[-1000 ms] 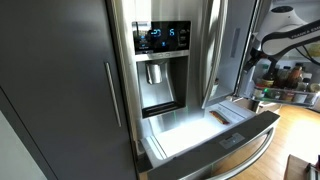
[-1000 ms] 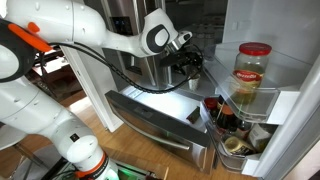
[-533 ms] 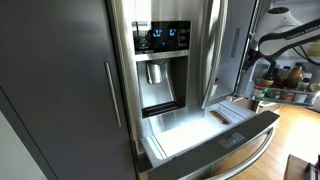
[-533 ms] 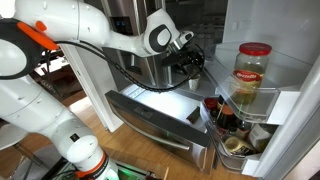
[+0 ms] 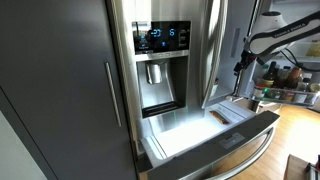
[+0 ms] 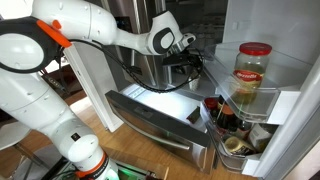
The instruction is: Take the candy bar out of the cup
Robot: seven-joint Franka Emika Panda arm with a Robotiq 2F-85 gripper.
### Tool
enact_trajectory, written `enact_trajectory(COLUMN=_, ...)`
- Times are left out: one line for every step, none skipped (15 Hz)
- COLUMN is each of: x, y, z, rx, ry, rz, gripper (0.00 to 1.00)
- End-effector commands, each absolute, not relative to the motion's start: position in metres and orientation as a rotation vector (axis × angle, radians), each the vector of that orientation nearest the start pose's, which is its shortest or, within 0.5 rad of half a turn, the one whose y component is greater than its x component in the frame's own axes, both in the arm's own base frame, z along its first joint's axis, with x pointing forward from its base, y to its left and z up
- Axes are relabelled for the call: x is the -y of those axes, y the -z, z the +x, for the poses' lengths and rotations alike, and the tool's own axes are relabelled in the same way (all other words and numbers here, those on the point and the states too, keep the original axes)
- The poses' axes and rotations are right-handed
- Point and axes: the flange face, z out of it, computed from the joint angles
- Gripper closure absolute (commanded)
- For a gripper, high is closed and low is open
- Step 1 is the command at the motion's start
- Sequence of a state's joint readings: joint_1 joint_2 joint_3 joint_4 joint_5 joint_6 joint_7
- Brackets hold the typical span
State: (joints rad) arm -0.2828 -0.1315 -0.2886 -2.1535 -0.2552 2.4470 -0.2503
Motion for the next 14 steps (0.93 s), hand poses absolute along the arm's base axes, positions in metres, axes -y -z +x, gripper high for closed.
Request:
enact_trajectory(x=0.306, y=-0.489, z=0.484, rx=-0.289, ry=0.546, rz=-3.354, gripper=0.00)
enact_trajectory(x=0.308, y=-0.487, z=0.490, rx=-0.309, ry=0.559, rz=-3.352, gripper=0.00)
enact_trajectory(x=0.312, y=-0.485, z=0.497, rx=-0.329, ry=0.562, rz=-3.348, gripper=0.00)
enact_trajectory(x=0.317, y=-0.484, z=0.503, rx=-0.353, ry=0.577, rz=-3.343, gripper=0.00)
enact_trajectory(x=0.323, y=-0.485, z=0.509, rx=-0.381, ry=0.597, rz=-3.333, gripper=0.00)
enact_trajectory(x=0.327, y=-0.483, z=0.514, rx=-0.398, ry=0.612, rz=-3.320, gripper=0.00)
enact_trajectory(x=0.329, y=-0.483, z=0.519, rx=-0.419, ry=0.624, rz=-3.305, gripper=0.00)
enact_trajectory(x=0.331, y=-0.480, z=0.524, rx=-0.427, ry=0.635, rz=-3.289, gripper=0.00)
enact_trajectory(x=0.332, y=-0.478, z=0.528, rx=-0.437, ry=0.650, rz=-3.278, gripper=0.00)
enact_trajectory(x=0.334, y=-0.476, z=0.533, rx=-0.447, ry=0.665, rz=-3.269, gripper=0.00)
enact_trajectory(x=0.337, y=-0.474, z=0.537, rx=-0.458, ry=0.679, rz=-3.261, gripper=0.00)
enact_trajectory(x=0.340, y=-0.473, z=0.541, rx=-0.472, ry=0.695, rz=-3.254, gripper=0.00)
enact_trajectory(x=0.344, y=-0.473, z=0.545, rx=-0.485, ry=0.709, rz=-3.250, gripper=0.00)
enact_trajectory(x=0.349, y=-0.472, z=0.547, rx=-0.497, ry=0.723, rz=-3.244, gripper=0.00)
